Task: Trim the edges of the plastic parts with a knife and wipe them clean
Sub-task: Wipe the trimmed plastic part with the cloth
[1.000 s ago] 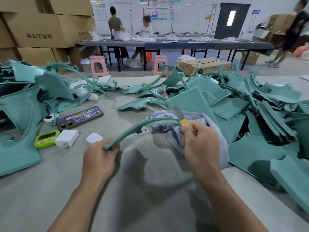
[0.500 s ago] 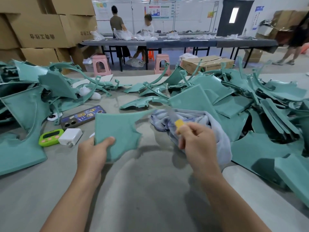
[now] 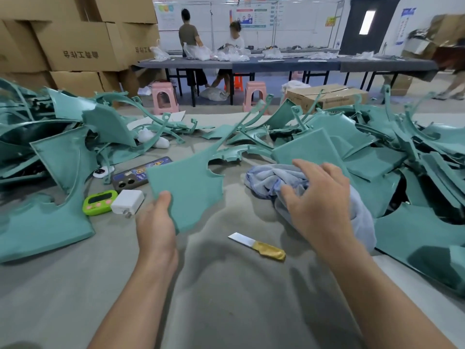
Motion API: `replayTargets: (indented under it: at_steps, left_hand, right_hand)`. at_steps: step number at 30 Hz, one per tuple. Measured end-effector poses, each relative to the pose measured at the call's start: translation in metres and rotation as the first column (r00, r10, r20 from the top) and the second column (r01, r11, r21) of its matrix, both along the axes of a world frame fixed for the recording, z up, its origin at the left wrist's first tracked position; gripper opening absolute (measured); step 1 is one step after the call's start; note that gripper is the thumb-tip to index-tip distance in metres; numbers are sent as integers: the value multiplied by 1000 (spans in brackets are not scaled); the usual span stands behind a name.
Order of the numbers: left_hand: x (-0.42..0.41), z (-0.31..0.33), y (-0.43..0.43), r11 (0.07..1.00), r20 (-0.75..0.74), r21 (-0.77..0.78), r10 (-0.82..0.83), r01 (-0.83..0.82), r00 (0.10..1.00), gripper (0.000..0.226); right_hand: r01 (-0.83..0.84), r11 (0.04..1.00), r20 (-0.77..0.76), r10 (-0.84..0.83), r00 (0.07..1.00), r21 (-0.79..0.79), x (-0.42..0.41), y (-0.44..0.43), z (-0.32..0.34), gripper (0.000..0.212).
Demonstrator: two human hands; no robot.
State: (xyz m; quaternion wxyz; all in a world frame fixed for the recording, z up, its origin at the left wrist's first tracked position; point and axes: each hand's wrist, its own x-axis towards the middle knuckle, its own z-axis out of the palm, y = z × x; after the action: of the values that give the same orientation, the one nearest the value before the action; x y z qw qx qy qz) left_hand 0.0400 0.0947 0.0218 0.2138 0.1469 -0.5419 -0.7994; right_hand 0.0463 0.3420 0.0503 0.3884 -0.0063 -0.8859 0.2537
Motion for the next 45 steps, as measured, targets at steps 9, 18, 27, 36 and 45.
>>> replayTargets:
  at_steps: [9,18,27,36,45]
  left_hand:
    - [-10,-8,2,990,145,-38,-126,133,981,42]
    - [9,3,42,895,-77,-363,-307,260,949,15]
    - [31,6,59,814,29,-370,-471,448,881,32]
    - [24,0,52,919,92,-244,-297,310,951,46]
    - [25,1,44,804,63,-419,-438,422,897,30]
  right_hand:
    - [-188,969,253,224,941,-159,-33,-2,-20,11]
    - [-486,871,182,468,865,67,15,-74,-5,15]
    - [-127,964,57,144,988,-233,0,-70,-9,36]
    - [-570,821,143,569,810,-38,9,-69,-11,12]
    - [-125,991,100,129,987,-45,0,-58,-8,14]
